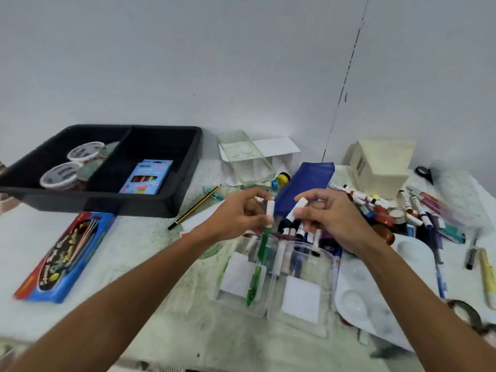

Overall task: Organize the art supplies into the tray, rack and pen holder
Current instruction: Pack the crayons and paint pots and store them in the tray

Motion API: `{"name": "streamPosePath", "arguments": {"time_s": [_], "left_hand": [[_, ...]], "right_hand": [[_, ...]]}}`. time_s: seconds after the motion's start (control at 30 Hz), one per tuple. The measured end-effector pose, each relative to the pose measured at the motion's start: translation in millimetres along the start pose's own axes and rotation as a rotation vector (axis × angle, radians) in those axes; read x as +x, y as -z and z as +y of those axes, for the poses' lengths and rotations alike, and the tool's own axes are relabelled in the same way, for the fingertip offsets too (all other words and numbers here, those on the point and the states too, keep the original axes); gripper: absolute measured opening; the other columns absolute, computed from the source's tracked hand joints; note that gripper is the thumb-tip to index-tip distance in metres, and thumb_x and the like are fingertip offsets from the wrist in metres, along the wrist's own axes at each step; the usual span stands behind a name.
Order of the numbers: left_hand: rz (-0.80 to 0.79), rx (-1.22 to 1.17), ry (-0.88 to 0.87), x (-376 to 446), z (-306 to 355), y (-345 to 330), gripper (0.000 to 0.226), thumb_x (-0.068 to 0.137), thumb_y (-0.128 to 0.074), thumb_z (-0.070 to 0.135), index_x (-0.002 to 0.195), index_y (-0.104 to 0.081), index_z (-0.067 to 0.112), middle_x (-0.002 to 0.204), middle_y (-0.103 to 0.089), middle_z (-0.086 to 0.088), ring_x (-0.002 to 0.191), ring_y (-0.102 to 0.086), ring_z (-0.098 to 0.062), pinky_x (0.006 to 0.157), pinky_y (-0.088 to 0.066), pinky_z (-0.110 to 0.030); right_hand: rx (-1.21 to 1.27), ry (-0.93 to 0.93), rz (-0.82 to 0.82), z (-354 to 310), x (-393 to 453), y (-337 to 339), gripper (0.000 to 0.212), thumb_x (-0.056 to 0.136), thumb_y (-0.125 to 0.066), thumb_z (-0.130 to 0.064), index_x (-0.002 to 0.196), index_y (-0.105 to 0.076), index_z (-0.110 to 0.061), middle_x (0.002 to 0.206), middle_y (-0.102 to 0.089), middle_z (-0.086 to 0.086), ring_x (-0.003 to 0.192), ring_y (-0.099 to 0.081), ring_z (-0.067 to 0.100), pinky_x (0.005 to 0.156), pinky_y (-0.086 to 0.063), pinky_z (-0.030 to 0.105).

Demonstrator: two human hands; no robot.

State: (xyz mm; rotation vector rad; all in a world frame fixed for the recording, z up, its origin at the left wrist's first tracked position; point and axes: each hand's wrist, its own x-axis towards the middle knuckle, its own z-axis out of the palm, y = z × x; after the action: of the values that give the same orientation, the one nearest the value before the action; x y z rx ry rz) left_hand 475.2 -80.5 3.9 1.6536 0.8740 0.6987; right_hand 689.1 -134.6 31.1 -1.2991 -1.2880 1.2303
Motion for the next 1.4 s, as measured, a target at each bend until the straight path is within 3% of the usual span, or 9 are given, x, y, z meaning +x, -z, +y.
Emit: {"name": "streamPosePath", "arguments": {"time_s": [0.1, 0.37, 0.53, 0.67, 0.73, 0.87, 1.03, 1.13, 1.4], "left_hand": [[0.047, -0.003, 0.038, -30.1, -1.9, 28.7, 0.025, 0.083, -0.069, -0.002, 0.101, -0.054, 0.007, 0.062, -0.066, 0.000, 0.057, -0.064, -0.017, 0.060, -0.059, -0.034], [0.037, 0.116, 0.248, -107.2, -13.9, 96.9, 0.018, 0.083, -0.072, 0.006, 0.098, -0.066, -0.003, 0.078, -0.071, -0.021, 0.066, -0.070, -0.028, 0.063, -0.060, -0.035], [-0.050, 0.153, 0.364, -135.7, -23.0, 115.3, 0.009, 0.084, -0.071, 0.011, 0.091, -0.070, 0.006, 0.081, -0.073, -0.014, 0.071, -0.071, -0.031, 0.066, -0.060, -0.035], [-0.054, 0.239, 0.366, -146.1, -33.0, 119.3, 0.007, 0.083, -0.073, 0.010, 0.084, -0.069, 0.006, 0.075, -0.073, -0.015, 0.067, -0.070, -0.030, 0.052, -0.053, -0.025], [-0.060, 0.286, 0.380, -148.0, -36.9, 119.3, 0.009, 0.082, -0.074, 0.011, 0.084, -0.066, 0.006, 0.071, -0.072, -0.015, 0.055, -0.067, -0.021, 0.049, -0.049, -0.021], [-0.053, 0.329, 0.338, -151.1, -41.0, 119.0, 0.015, 0.082, -0.073, 0.008, 0.092, -0.062, 0.011, 0.058, -0.068, -0.002, 0.045, -0.062, -0.012, 0.046, -0.046, -0.019], [0.014, 0.524, 0.229, -149.8, -52.7, 118.4, 0.017, 0.077, -0.079, 0.016, 0.088, -0.067, 0.019, 0.072, -0.069, 0.002, 0.061, -0.065, -0.006, 0.060, -0.052, -0.017], [0.006, 0.635, 0.165, -151.6, -58.8, 120.1, 0.023, 0.074, -0.082, 0.028, 0.092, -0.073, 0.018, 0.072, -0.065, 0.011, 0.064, -0.059, -0.001, 0.059, -0.045, -0.010], [-0.065, 0.841, 0.010, -158.1, -66.3, 124.1, 0.038, 0.078, -0.072, 0.049, 0.105, -0.074, 0.022, 0.081, -0.058, 0.009, 0.074, -0.052, -0.006, 0.065, -0.043, -0.025]], "right_hand": [[-0.001, -0.030, -0.074, -2.5, 1.9, -40.8, 0.027, 0.078, -0.072, 0.000, 0.104, -0.067, -0.008, 0.066, -0.070, 0.012, 0.046, -0.059, 0.016, 0.047, -0.049, 0.024], [-0.011, -0.153, -0.289, 10.6, -8.3, -145.9, 0.022, 0.086, -0.065, 0.002, 0.105, -0.068, -0.006, 0.065, -0.068, 0.009, 0.052, -0.065, 0.019, 0.047, -0.051, 0.022], [-0.110, -0.225, -0.279, 22.8, -19.1, -195.6, 0.018, 0.089, -0.064, -0.001, 0.105, -0.067, -0.007, 0.065, -0.069, 0.010, 0.054, -0.065, 0.021, 0.048, -0.051, 0.026], [-0.239, -0.226, -0.206, 26.5, -22.7, -218.4, 0.014, 0.090, -0.062, -0.002, 0.101, -0.057, -0.008, 0.061, -0.067, 0.013, 0.051, -0.064, 0.023, 0.047, -0.052, 0.029], [-0.289, -0.229, -0.202, 25.7, -24.7, -226.2, 0.014, 0.091, -0.059, -0.002, 0.092, -0.050, -0.013, 0.062, -0.067, 0.015, 0.052, -0.064, 0.027, 0.049, -0.054, 0.032], [-0.386, -0.265, -0.217, 25.5, -25.7, -241.2, 0.012, 0.093, -0.057, -0.004, 0.095, -0.049, -0.012, 0.070, -0.068, 0.023, 0.055, -0.066, 0.030, 0.054, -0.059, 0.037], [-0.441, -0.331, -0.214, 22.6, -20.6, -249.1, 0.011, 0.091, -0.061, -0.003, 0.097, -0.054, -0.008, 0.070, -0.066, 0.019, 0.060, -0.070, 0.031, 0.062, -0.061, 0.042], [-0.473, -0.363, -0.227, 21.1, -20.7, -250.6, 0.012, 0.090, -0.061, 0.000, 0.101, -0.058, -0.003, 0.071, -0.067, 0.021, 0.064, -0.071, 0.031, 0.065, -0.061, 0.043], [-0.511, -0.388, -0.201, 26.0, -19.4, -252.4, 0.022, 0.088, -0.060, 0.007, 0.108, -0.056, -0.001, 0.073, -0.067, 0.025, 0.057, -0.070, 0.029, 0.061, -0.061, 0.040]]}}
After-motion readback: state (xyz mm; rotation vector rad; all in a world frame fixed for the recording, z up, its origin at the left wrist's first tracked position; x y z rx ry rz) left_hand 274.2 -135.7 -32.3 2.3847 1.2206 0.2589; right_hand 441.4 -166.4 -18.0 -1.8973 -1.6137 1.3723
